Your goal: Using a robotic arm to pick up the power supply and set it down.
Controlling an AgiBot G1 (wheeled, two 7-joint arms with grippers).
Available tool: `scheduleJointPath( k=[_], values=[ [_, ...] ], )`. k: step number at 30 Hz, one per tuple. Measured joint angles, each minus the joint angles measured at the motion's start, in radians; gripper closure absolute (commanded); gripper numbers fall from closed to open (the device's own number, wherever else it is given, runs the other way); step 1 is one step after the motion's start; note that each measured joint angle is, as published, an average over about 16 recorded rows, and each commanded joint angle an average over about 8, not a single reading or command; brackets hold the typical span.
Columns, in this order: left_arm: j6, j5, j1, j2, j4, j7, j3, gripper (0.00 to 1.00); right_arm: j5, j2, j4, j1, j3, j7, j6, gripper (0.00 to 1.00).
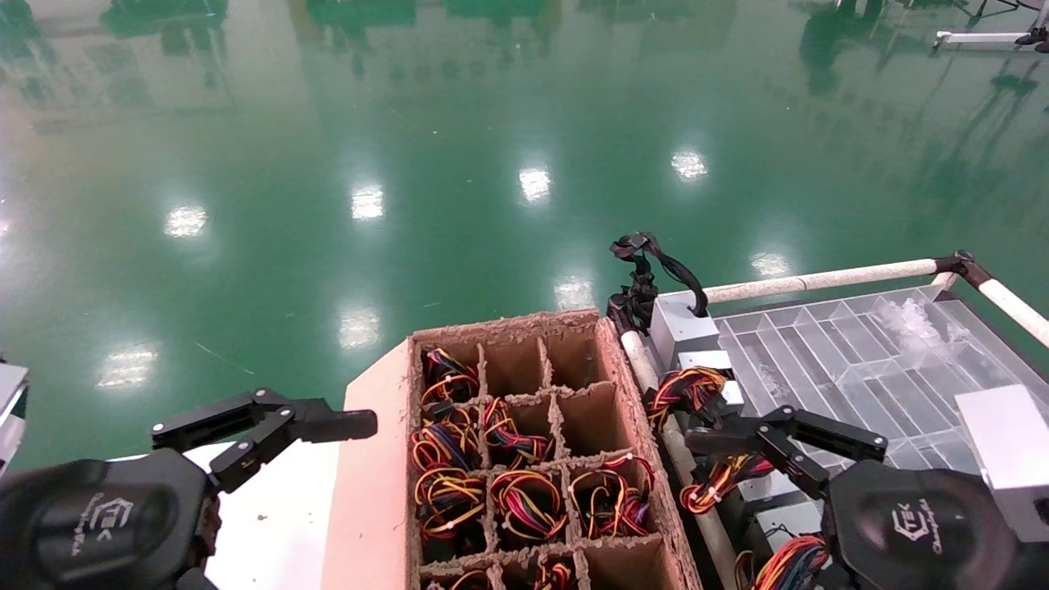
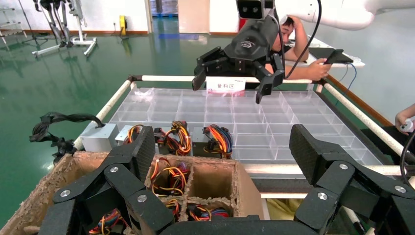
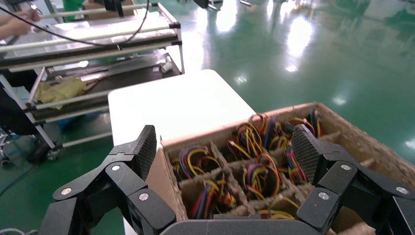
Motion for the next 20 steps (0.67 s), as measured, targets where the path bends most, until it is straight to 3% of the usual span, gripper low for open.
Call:
scheduleJointPath(
  k=[20],
  values=[
    [0.0, 0.0, 0.0, 0.0, 0.0, 0.0, 0.0, 0.0, -0.014, -0.082, 0.14, -0.092, 0.158, 0.128, 0.022, 0.0]
  ],
)
